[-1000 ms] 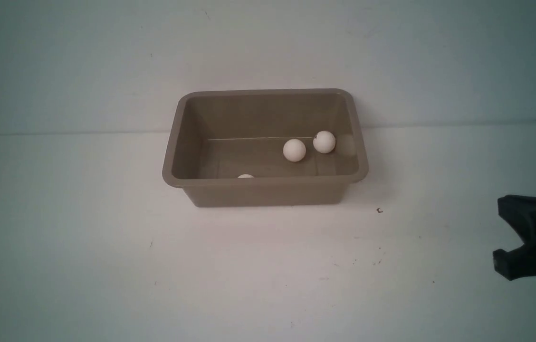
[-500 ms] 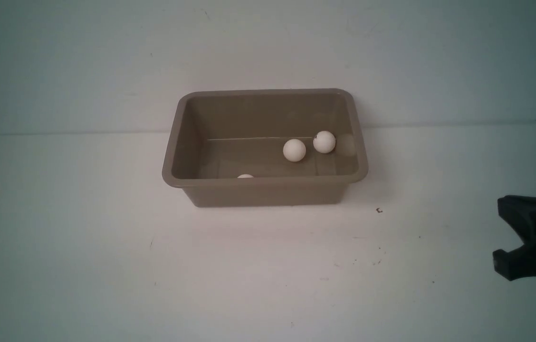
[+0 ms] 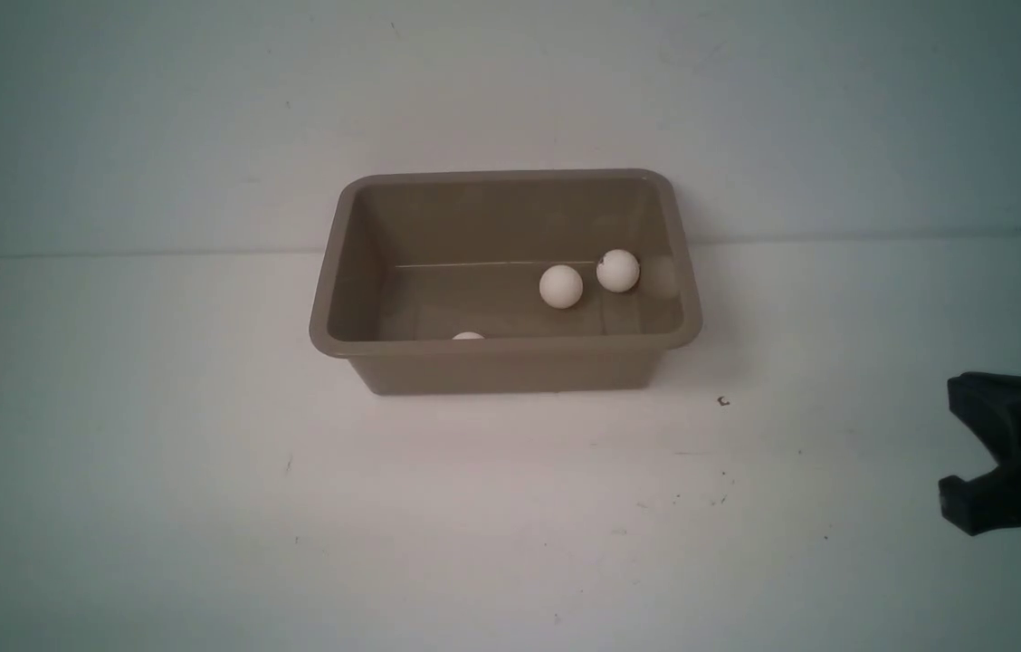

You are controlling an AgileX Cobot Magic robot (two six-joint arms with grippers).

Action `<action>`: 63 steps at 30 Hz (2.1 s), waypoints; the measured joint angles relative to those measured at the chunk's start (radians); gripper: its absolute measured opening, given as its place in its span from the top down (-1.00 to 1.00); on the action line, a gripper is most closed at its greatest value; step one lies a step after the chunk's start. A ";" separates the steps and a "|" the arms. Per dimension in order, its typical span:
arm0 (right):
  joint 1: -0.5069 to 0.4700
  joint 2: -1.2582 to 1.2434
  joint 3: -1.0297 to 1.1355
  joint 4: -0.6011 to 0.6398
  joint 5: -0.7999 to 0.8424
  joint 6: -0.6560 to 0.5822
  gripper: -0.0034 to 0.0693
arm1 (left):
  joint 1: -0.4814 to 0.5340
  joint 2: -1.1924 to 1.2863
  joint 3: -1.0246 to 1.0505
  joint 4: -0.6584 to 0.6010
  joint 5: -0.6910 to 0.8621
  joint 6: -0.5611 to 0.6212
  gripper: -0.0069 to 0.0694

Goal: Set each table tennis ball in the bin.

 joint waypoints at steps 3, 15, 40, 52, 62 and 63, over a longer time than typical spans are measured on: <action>0.000 0.000 0.000 0.000 0.000 0.000 0.95 | 0.000 0.000 0.003 0.087 0.044 -0.073 0.83; 0.000 0.000 0.000 0.000 0.000 0.000 0.95 | 0.000 0.000 0.003 0.106 0.067 -0.076 0.83; -0.215 -0.288 0.061 0.068 0.137 0.077 0.95 | 0.000 0.000 0.003 0.106 0.068 -0.076 0.83; -0.316 -0.715 0.408 0.146 0.154 0.081 0.95 | 0.000 0.000 0.003 0.106 0.069 -0.076 0.83; -0.316 -0.877 0.481 0.179 0.195 0.081 0.95 | 0.000 0.000 0.003 0.106 0.069 -0.076 0.83; -0.316 -0.892 0.481 0.179 0.215 0.081 0.95 | 0.000 0.000 0.003 0.106 0.069 -0.076 0.83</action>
